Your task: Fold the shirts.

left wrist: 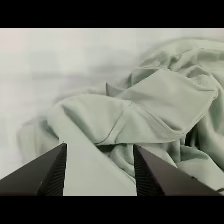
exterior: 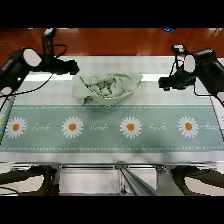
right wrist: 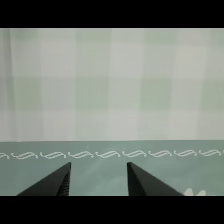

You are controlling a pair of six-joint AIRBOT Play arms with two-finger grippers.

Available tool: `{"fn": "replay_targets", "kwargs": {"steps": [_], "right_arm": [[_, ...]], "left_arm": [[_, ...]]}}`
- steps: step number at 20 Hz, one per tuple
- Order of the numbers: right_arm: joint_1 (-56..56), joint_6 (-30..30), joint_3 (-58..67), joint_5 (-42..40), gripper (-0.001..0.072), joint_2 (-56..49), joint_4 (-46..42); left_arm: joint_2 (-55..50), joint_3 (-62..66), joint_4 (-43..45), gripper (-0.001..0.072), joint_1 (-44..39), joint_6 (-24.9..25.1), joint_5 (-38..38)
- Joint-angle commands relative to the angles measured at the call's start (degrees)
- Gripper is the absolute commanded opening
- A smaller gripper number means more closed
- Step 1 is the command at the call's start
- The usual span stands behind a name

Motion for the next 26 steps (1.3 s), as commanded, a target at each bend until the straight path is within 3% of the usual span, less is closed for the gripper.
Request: {"fn": "replay_targets", "kwargs": {"steps": [1,4,11,12,13,14,15,19,26], "right_arm": [[0.9,-0.5,0.0,0.5,0.0409,0.0,-0.3],[2.4,-0.3,0.0,0.4,0.0409,0.0,-0.3],[4.1,0.7,0.0,0.2,0.0408,0.0,-0.2],[4.1,0.7,0.0,0.3,0.0409,0.0,-0.2],[4.1,0.7,0.0,0.4,0.0409,0.0,-0.2],[4.1,0.7,0.0,0.8,0.0408,0.2,-0.2],[4.1,0.7,0.0,1.2,0.0408,0.8,0.0],[4.1,0.6,0.0,1.4,0.0408,10.0,-2.4],[4.1,0.6,0.0,1.9,0.0408,32.4,-3.3]], "left_arm": [[-7.4,5.8,-2.2,0.0506,-0.8,10.0,-7.0],[-15.0,9.9,-2.2,0.0506,-1.3,11.2,-14.3],[-22.2,10.5,-2.1,0.0498,-4.1,11.2,-18.4],[-22.4,10.5,-1.8,0.0406,-4.6,11.0,-18.4],[-22.4,10.6,-1.7,0.0196,-4.8,11.0,-19.2],[-22.3,10.6,-1.7,0.0074,-4.9,11.0,-19.8],[-22.3,10.6,-1.7,0.0021,-4.8,11.0,-21.3],[-20.2,16.5,-3.4,0.0019,-3.8,11.0,-32.7],[-1.5,33.3,-10.9,0.0018,-4.3,6.9,-27.2]]}}
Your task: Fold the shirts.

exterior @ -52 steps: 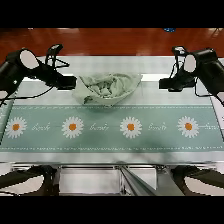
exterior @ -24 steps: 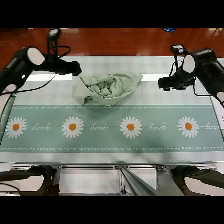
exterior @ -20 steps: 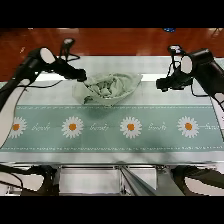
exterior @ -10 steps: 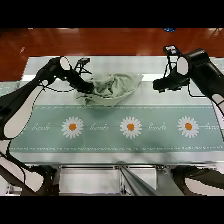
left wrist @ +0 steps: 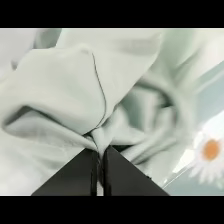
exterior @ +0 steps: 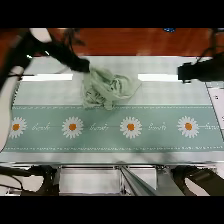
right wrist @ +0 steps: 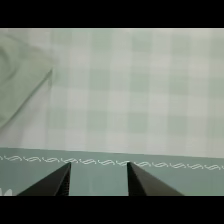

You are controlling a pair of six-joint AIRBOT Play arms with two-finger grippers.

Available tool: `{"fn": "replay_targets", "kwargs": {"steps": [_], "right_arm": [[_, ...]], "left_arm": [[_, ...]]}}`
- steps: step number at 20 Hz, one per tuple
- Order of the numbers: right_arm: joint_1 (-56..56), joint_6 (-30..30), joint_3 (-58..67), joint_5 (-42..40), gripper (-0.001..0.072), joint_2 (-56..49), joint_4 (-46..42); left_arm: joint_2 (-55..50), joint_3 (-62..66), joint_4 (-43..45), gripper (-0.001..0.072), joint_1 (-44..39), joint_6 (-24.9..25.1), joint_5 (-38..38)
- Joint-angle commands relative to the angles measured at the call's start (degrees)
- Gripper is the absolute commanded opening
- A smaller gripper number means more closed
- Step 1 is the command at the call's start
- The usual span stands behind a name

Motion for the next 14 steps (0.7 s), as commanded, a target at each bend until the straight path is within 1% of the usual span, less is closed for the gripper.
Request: {"fn": "replay_targets", "kwargs": {"steps": [1,3,4,7,13,14], "right_arm": [[0.0,-0.1,0.0,0.7,0.0408,10.8,-0.3],[0.0,-0.3,0.0,1.6,0.0408,15.1,0.0],[0.0,-0.5,0.0,2.0,0.0408,17.0,0.6],[0.0,-0.8,0.0,2.5,0.0408,20.9,2.9],[0.0,-1.8,0.0,4.7,0.0408,23.2,6.3],[0.0,-2.0,0.0,4.7,0.0408,23.2,6.6]], "left_arm": [[9.4,9.1,-3.6,0.0018,-0.5,-1.3,2.8],[13.2,14.0,-3.6,0.0018,-1.4,-1.4,4.2],[15.3,15.8,-3.6,0.0018,-1.8,-2.3,5.4],[21.6,16.5,-3.7,0.0018,-3.4,-2.9,10.1],[29.8,16.4,-3.6,0.0018,-7.8,-4.1,17.2],[31.1,15.7,-3.7,0.0018,-8.6,-5.4,18.2]]}}
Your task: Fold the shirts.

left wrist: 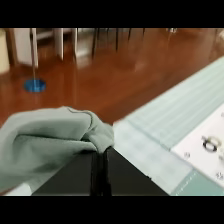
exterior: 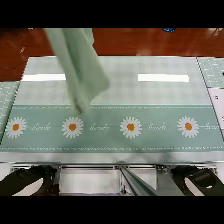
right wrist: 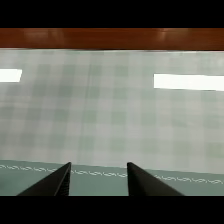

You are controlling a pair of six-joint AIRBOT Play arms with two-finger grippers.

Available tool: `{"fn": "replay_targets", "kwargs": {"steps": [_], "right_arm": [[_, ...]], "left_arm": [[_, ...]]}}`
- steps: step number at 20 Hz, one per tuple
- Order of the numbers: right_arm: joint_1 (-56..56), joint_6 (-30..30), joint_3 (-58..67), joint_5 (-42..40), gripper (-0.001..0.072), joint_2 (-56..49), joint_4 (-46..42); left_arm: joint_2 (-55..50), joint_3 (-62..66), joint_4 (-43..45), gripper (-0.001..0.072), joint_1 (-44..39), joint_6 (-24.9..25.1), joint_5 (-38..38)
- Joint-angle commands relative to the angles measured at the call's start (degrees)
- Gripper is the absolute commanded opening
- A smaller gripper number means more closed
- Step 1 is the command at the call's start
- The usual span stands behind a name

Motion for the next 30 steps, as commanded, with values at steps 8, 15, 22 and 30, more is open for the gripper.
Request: {"fn": "replay_targets", "kwargs": {"steps": [8,15,22,30], "right_arm": [[0.0,-0.7,0.0,1.0,0.0408,0.9,1.9],[0.0,-1.1,-3.5,1.2,0.0408,0.8,3.8],[0.0,-0.5,-22.1,-3.2,0.0408,-1.0,10.9],[-10.3,1.0,-14.6,-5.8,0.0407,-7.2,-10.4]], "left_arm": [[20.1,-38.7,-4.7,0.0018,-19.2,-2.8,21.7],[32.0,-83.2,-5.0,0.002,-19.9,-17.1,30.1],[26.1,-99.6,-5.2,0.0329,-19.8,-19.8,20.9],[26.0,-77.8,-1.6,0.0507,5.9,-7.5,-2.4]]}}
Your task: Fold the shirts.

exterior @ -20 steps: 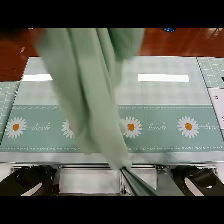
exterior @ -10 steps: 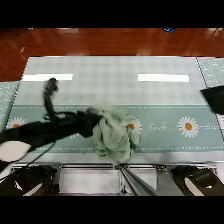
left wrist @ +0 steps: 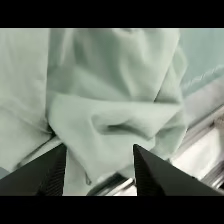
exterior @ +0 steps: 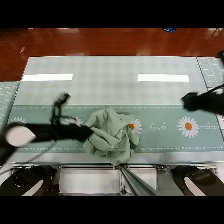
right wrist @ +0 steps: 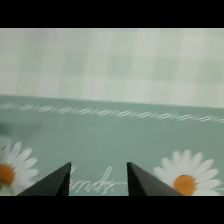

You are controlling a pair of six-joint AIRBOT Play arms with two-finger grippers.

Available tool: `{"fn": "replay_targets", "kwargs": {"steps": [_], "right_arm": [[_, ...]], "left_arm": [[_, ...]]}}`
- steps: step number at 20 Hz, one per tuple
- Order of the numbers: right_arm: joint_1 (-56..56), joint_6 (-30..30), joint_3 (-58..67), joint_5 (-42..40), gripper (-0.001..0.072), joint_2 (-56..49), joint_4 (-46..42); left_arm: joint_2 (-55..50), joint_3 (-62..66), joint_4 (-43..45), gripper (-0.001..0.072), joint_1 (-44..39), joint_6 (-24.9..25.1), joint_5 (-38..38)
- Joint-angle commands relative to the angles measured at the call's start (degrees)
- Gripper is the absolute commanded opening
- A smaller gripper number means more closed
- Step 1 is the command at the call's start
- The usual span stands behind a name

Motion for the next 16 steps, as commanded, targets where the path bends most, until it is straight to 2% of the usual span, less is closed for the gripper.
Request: {"fn": "replay_targets", "kwargs": {"steps": [1,3,4,6,8,10,13,16], "right_arm": [[-11.8,0.7,5.2,0.6,0.0407,-1.2,-11.5],[-22.8,0.5,3.4,1.4,0.0407,-1.2,-6.4],[-27.2,-1.1,0.9,1.1,0.0407,-1.2,-0.5],[-32.4,-7.5,-6.9,-0.5,0.0407,-1.2,13.2],[-32.7,-12.1,-14.8,-1.6,0.0407,-1.2,23.2],[-31.8,-16.2,-20.7,-1.9,0.0407,-1.2,30.5],[-28.5,-16.9,-24.4,-1.5,0.0407,-1.2,31.8],[-24.0,-16.6,-24.8,-0.9,0.0407,-1.2,31.9]], "left_arm": [[0.1,12.4,2.6,0.0506,16.9,7.3,-9.1],[-1.2,13.6,0.5,0.0505,27.3,7.7,-7.7],[-3.4,12.7,-2.5,0.0506,30.9,7.8,-8.8],[-11.0,9.1,-7.8,0.0506,33.6,12.2,-14.0],[-19.6,6.1,-9.6,0.0506,33.2,16.2,-17.7],[-28.4,5.0,-12.6,0.0506,32.2,18.7,-17.5],[-36.6,5.1,-21.2,0.0506,28.4,22.2,-13.6],[-40.7,5.1,-23.4,0.0507,21.2,22.7,-7.2]]}}
